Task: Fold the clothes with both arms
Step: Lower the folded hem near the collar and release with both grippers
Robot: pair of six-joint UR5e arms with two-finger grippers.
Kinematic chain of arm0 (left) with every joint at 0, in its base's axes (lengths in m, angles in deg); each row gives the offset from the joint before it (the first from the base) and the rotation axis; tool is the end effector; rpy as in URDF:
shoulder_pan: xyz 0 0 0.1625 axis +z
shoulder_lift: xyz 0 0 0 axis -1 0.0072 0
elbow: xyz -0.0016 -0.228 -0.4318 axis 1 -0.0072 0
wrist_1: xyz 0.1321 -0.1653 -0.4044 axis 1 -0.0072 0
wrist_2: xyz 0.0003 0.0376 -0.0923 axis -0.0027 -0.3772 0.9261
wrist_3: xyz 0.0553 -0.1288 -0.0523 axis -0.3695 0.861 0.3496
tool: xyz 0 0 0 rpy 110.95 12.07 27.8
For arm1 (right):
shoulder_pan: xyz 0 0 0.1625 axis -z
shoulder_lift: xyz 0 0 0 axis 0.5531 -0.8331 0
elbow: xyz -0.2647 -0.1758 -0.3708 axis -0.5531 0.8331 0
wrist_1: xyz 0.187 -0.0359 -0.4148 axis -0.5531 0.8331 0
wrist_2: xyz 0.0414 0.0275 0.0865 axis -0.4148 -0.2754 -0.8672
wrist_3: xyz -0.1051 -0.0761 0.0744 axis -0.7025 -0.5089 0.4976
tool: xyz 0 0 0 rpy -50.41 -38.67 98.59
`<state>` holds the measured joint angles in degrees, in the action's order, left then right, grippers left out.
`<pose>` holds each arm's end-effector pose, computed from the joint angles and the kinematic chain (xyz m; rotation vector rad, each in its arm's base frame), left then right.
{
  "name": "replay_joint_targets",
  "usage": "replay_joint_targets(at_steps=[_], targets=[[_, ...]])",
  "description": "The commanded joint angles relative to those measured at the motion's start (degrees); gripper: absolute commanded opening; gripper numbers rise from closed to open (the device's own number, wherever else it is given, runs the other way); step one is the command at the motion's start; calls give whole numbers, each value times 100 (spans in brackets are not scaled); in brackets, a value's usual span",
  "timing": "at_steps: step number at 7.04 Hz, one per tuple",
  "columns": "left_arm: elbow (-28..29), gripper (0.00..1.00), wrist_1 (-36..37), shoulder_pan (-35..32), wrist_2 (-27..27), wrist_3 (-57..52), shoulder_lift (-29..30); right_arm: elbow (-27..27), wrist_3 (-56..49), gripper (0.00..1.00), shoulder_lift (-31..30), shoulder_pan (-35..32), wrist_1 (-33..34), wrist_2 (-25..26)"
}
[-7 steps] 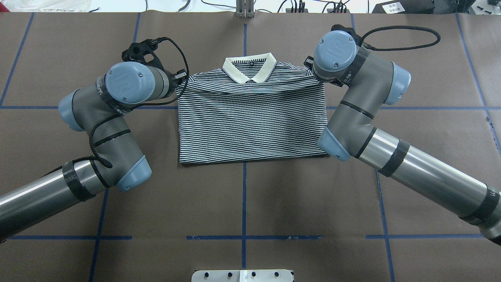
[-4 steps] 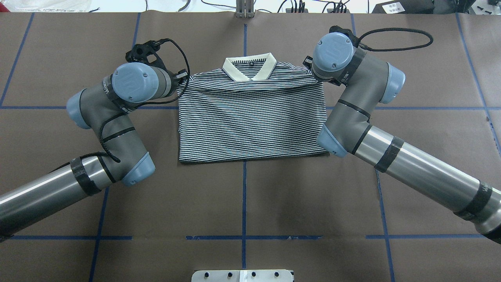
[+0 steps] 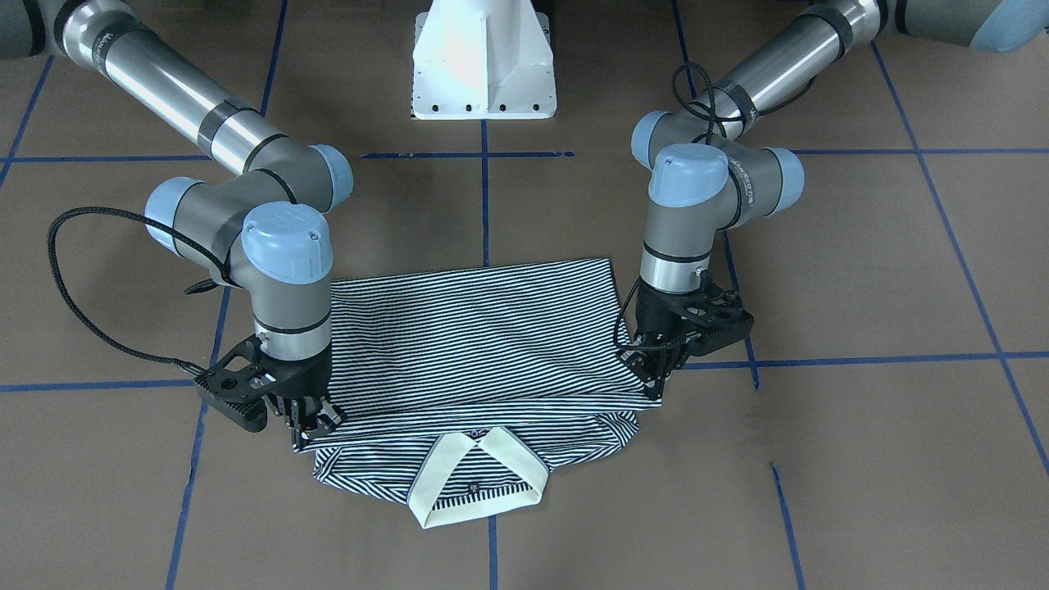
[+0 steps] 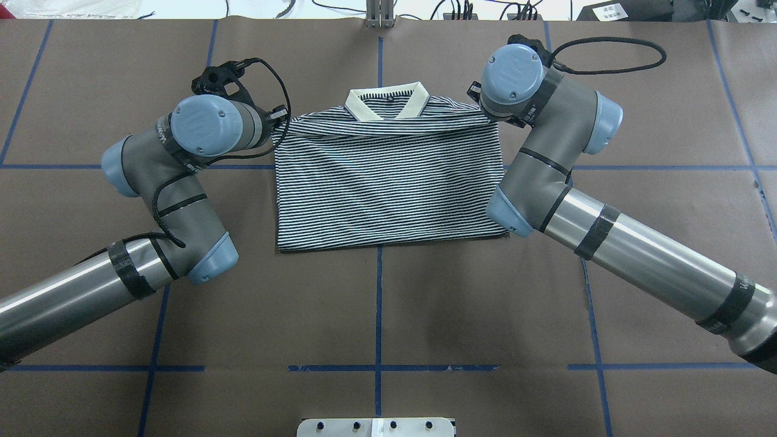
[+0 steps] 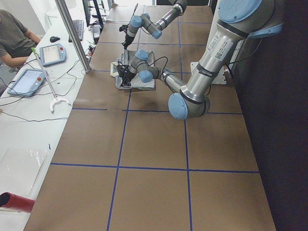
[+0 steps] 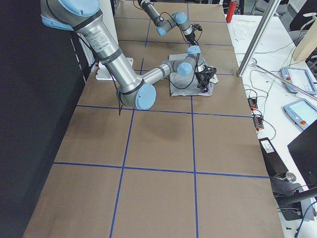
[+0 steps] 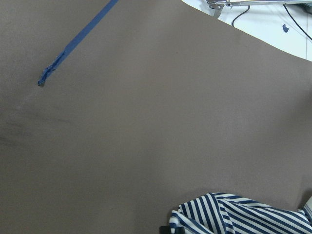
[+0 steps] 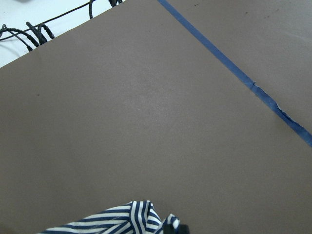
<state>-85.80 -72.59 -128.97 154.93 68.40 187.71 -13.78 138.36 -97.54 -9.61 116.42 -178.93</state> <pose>0.5728 -0.6528 0.3784 0.3702 0.8873 -0.6595 -0.5636 -0.7087 0.3966 0.2279 -0.6790 0.7740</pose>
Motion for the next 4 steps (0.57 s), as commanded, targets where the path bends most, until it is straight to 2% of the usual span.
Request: replay_joint_targets(at_steps=[1,3,4], targets=[[1,0,-9,-34,1,0,-12,167,-1,0,111,4,2,8],[1,10,-9,-26,1,-9,23,212,-1,0,164,21,2,26],[1,18,-9,-26,1,0,23,212,-1,12,164,30,2,26]])
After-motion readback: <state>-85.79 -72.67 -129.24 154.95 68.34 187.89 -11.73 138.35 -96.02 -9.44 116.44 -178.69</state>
